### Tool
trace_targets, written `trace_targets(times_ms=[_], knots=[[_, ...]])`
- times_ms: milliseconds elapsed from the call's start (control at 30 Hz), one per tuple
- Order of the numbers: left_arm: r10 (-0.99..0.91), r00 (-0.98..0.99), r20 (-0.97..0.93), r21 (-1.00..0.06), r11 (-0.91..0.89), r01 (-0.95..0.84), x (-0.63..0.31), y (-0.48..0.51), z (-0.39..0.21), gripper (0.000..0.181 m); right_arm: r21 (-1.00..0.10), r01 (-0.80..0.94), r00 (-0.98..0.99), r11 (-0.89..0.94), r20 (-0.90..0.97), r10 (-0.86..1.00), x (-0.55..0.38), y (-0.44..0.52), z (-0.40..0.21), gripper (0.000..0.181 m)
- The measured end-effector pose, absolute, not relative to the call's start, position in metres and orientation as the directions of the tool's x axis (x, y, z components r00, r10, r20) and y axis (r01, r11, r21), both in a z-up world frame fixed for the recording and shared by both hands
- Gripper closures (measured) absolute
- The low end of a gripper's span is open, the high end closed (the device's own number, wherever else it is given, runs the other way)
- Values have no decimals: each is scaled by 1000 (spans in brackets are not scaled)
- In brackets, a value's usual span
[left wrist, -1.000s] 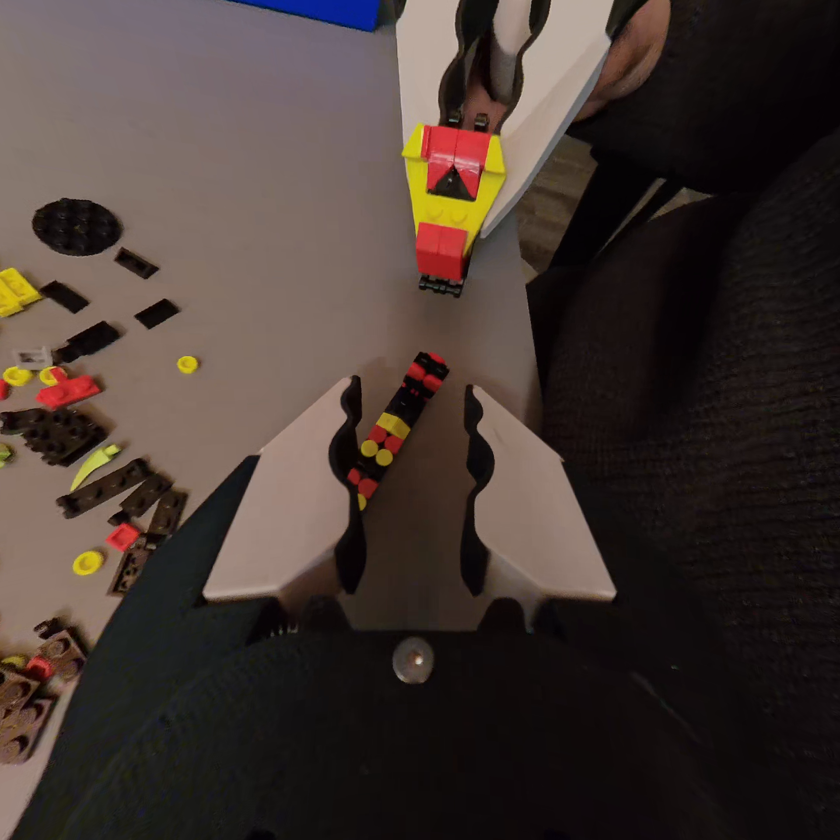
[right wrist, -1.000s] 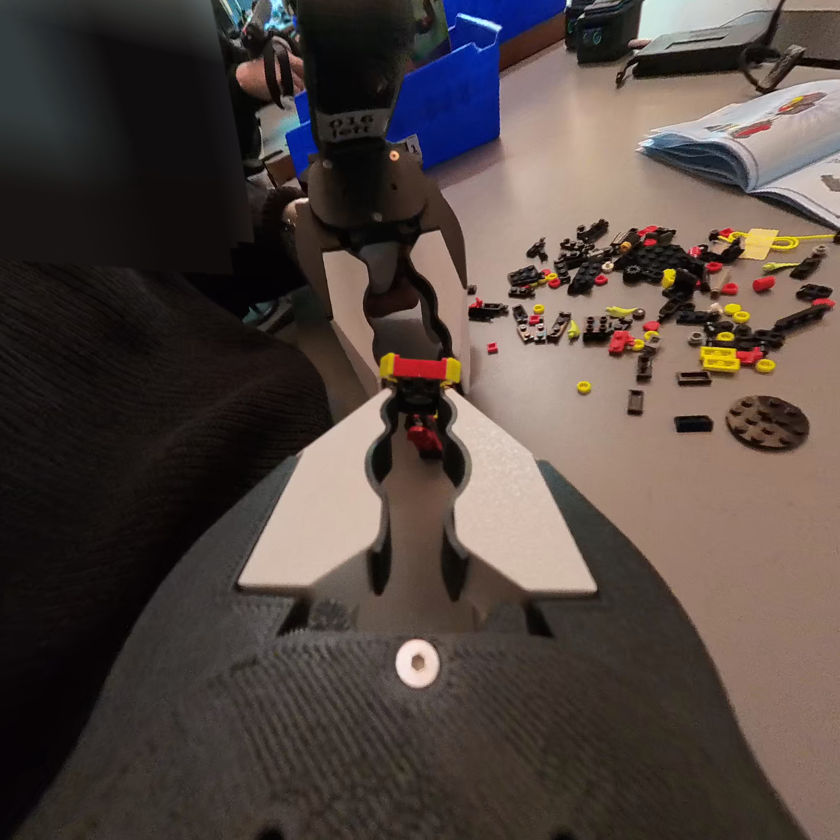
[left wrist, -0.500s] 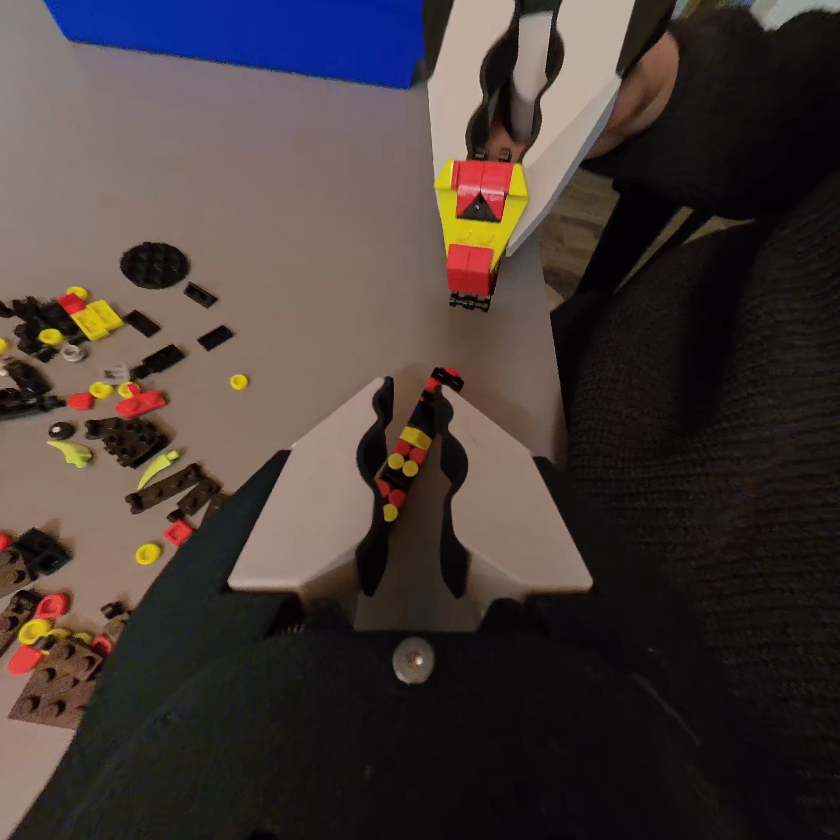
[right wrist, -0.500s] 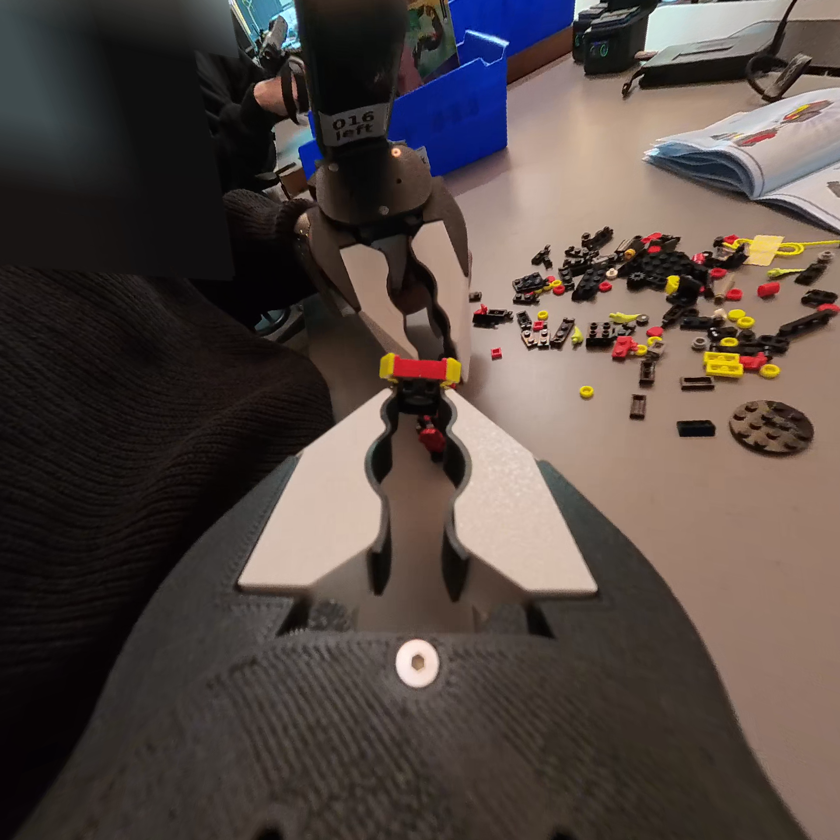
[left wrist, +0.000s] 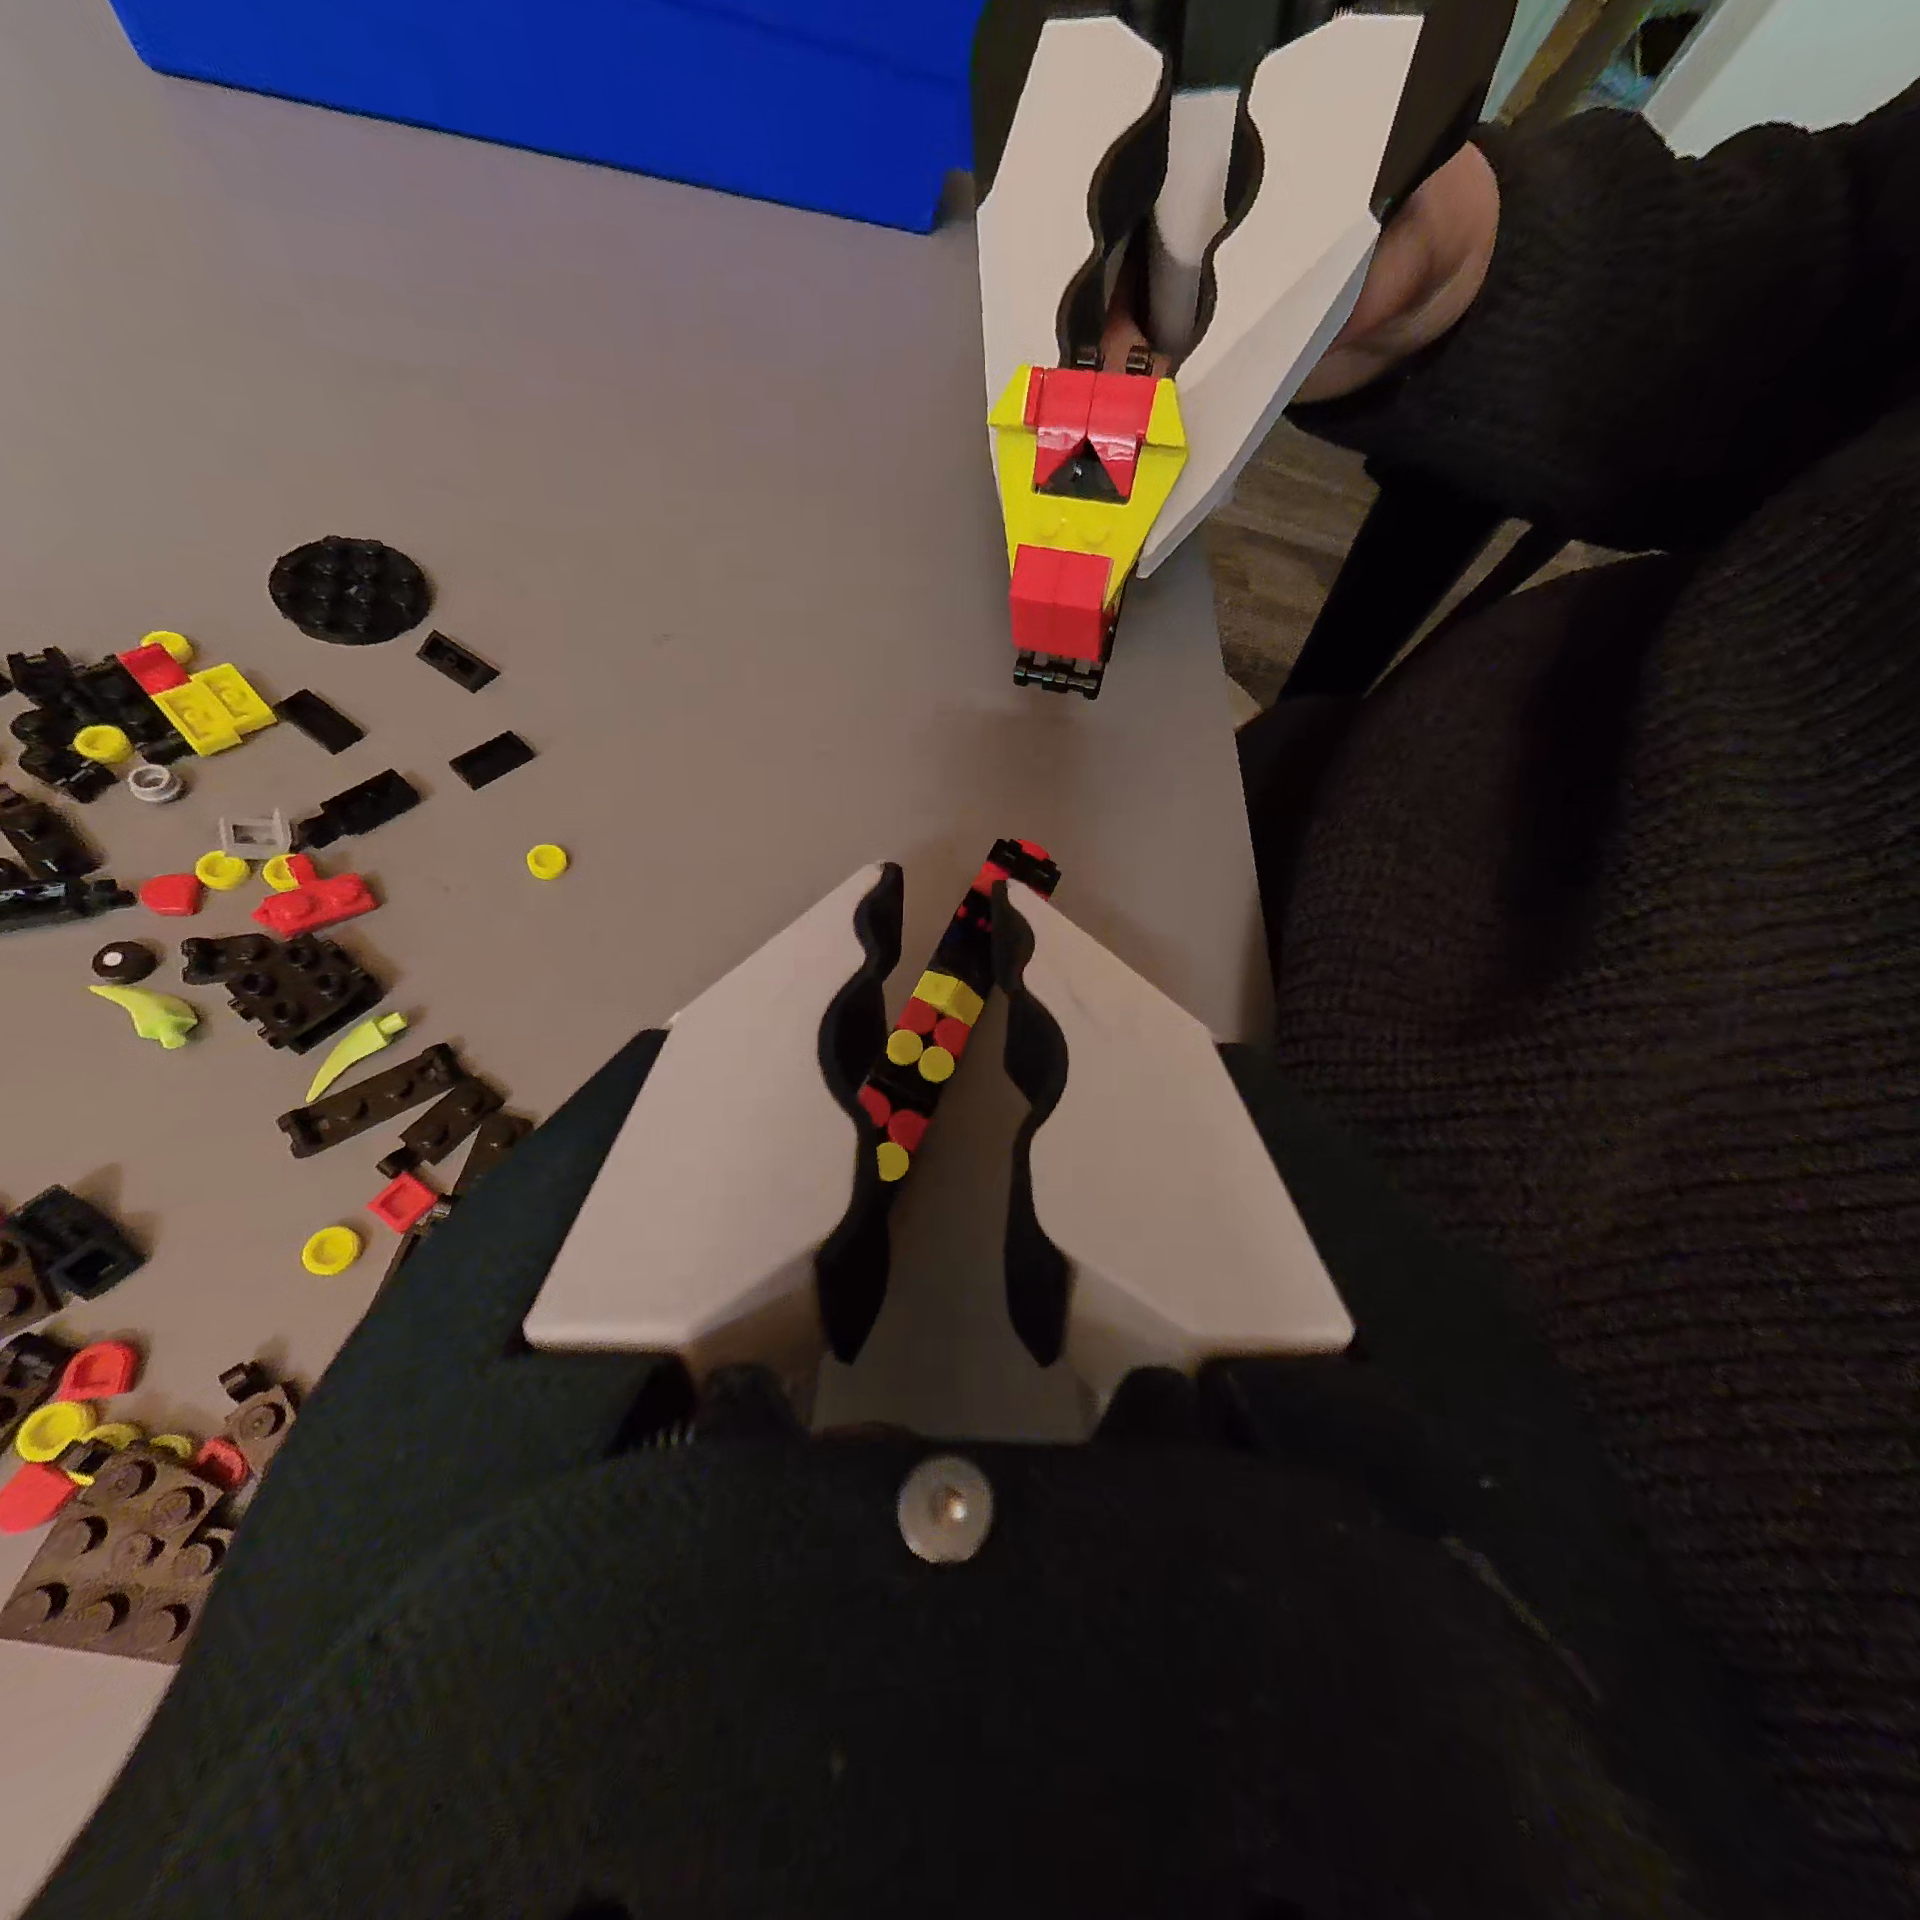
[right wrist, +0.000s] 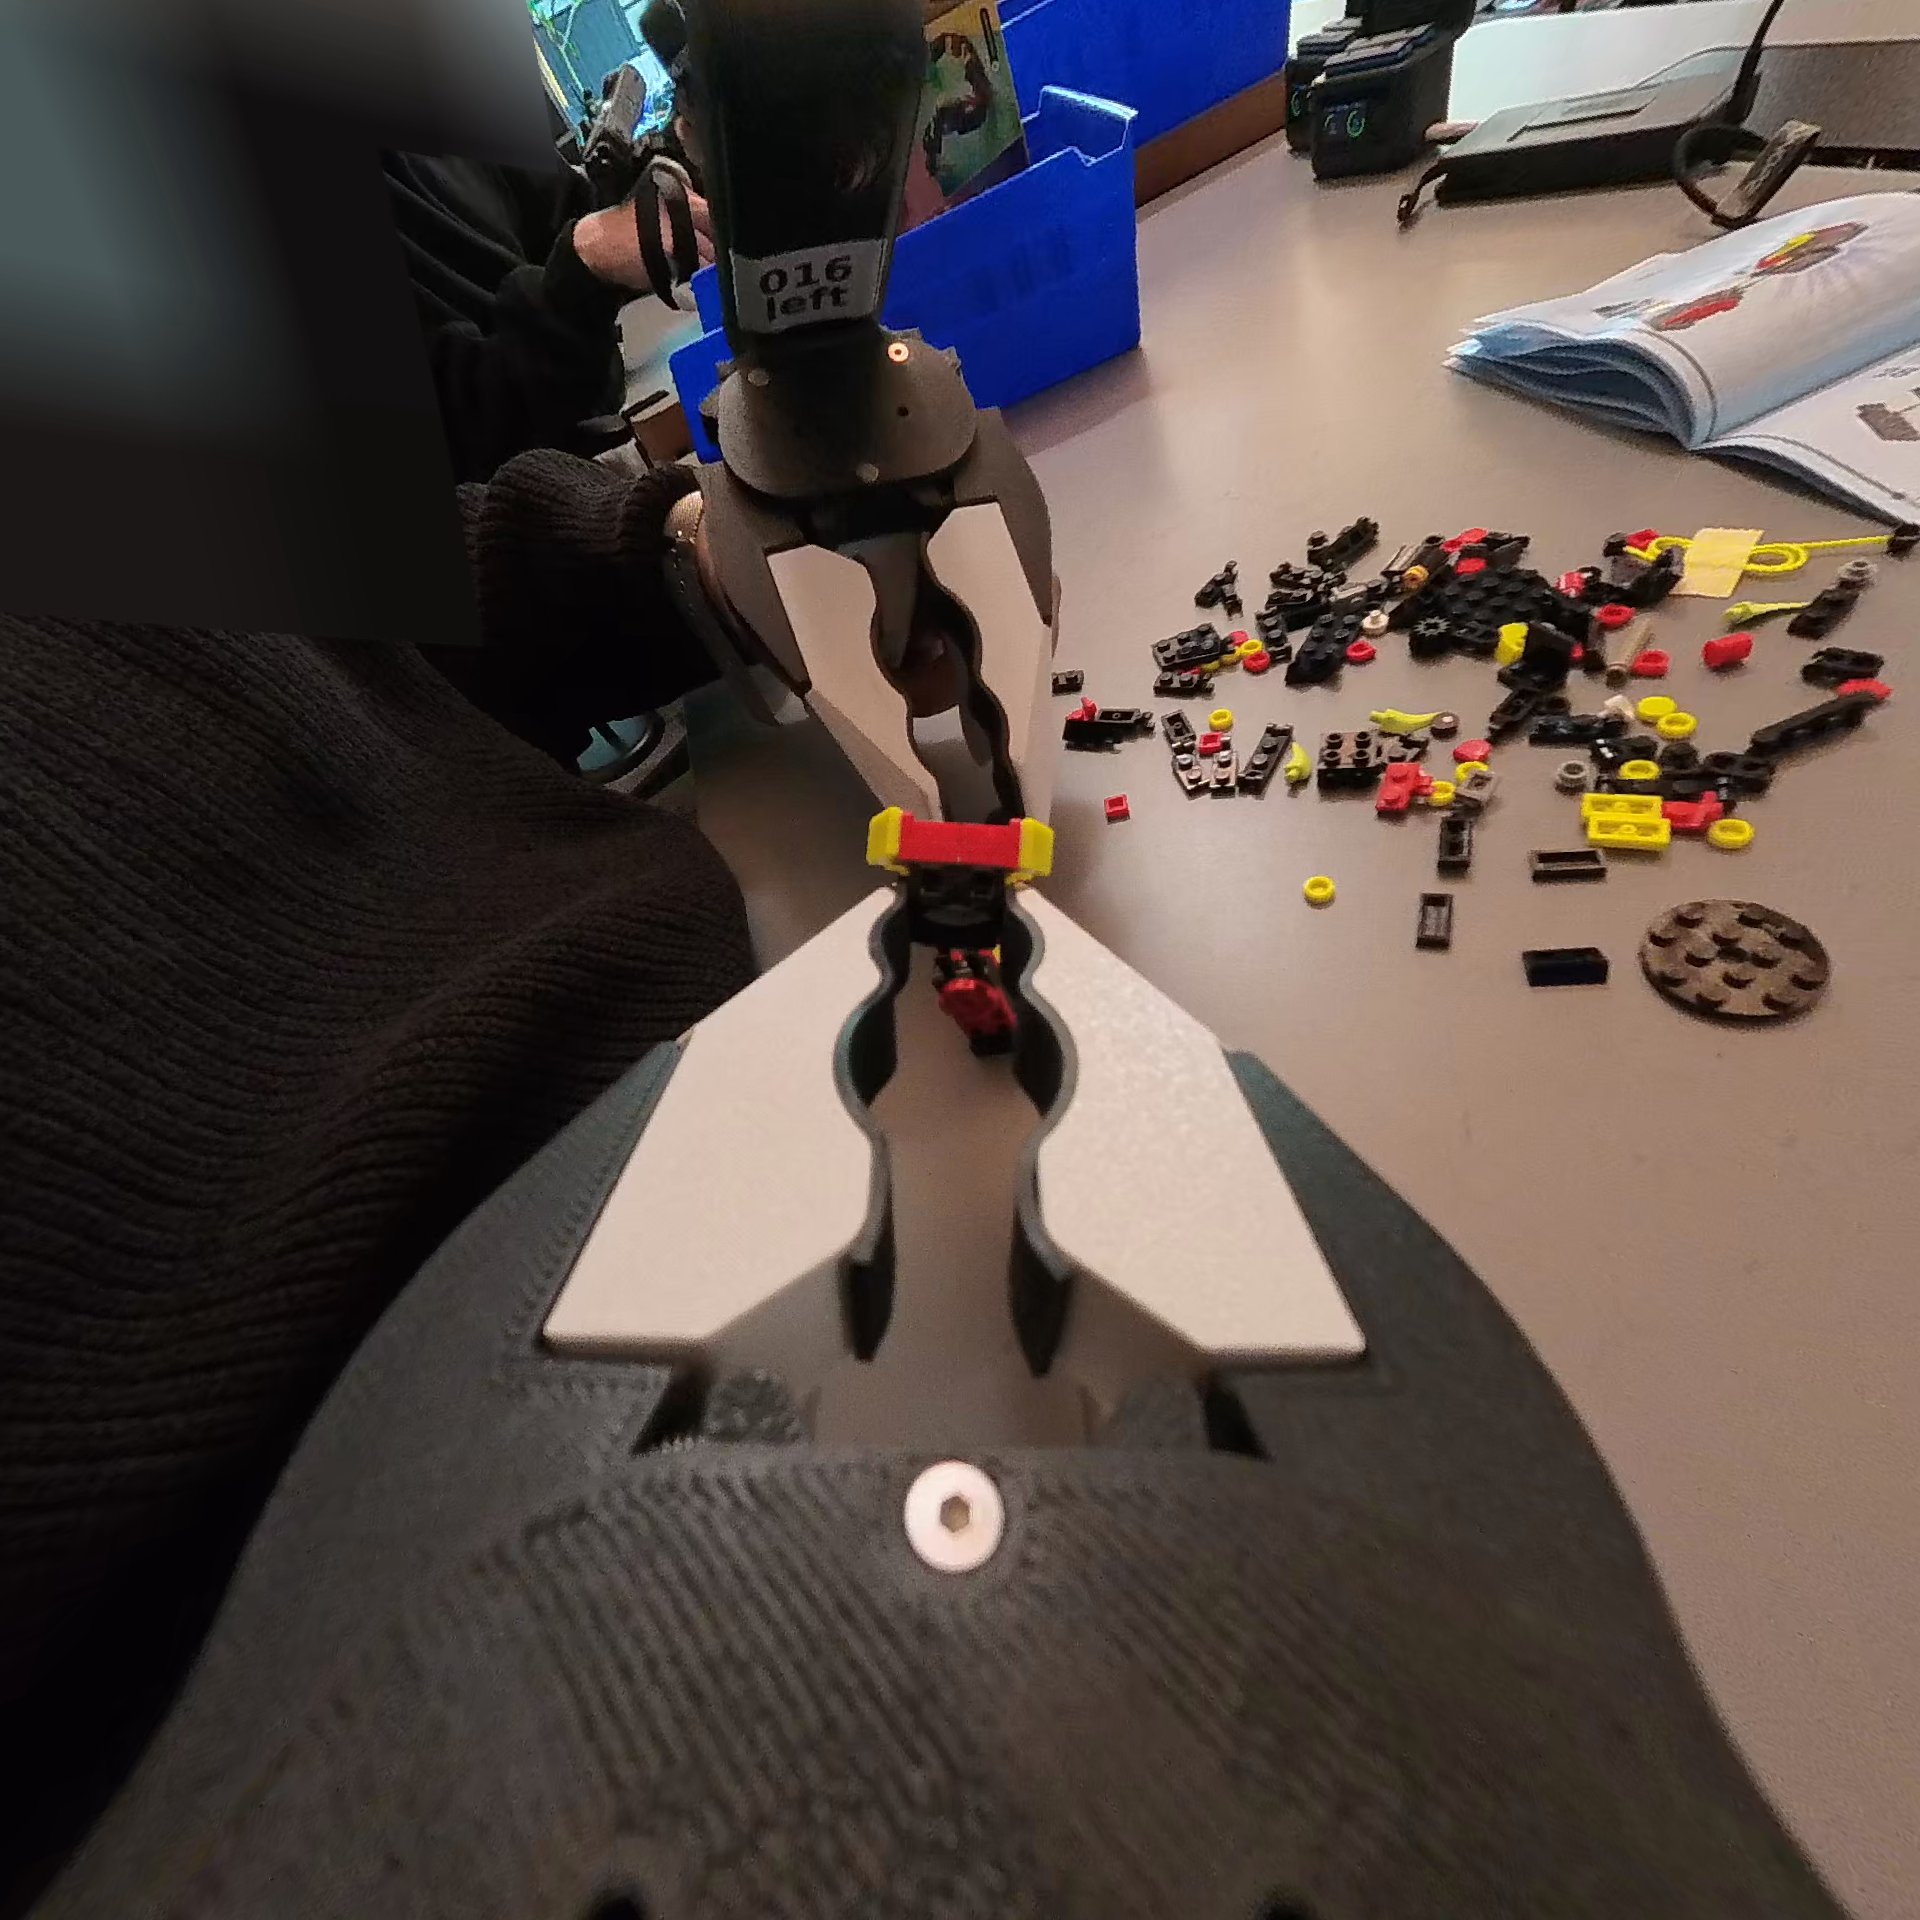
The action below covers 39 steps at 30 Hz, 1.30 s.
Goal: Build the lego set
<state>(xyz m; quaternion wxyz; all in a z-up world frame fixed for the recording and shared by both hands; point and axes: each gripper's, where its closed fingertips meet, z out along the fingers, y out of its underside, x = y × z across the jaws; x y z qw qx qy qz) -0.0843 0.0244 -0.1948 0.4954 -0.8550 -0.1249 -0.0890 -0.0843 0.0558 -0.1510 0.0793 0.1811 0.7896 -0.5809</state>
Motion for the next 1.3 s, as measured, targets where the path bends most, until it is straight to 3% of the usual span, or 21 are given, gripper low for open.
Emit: trace_targets(times_ms=[500, 733, 867, 1100, 1300], knots=[[202, 920, 337, -807, -440, 392, -96, 23, -193, 168, -889, 356, -928, 288, -300, 222, -88, 56, -155, 167], [584, 751, 308, -805, -260, 533, -115, -3, -193, 149, -906, 365, -911, 217, -299, 284, -97, 59, -142, 167], [690, 627, 361, -785, -137, 604, -91, -5, -197, 133, -906, 388, -893, 172, -322, 314, -101, 63, -139, 167], [772, 593, 230, -810, -186, 556, -83, 7, -205, 130, -922, 379, -889, 75, -341, 305, -99, 65, -111, 167], [763, 630, 142, -826, -260, 501, -69, 29, -215, 140, -928, 334, -918, 164, -280, 282, -87, 57, -113, 167]])
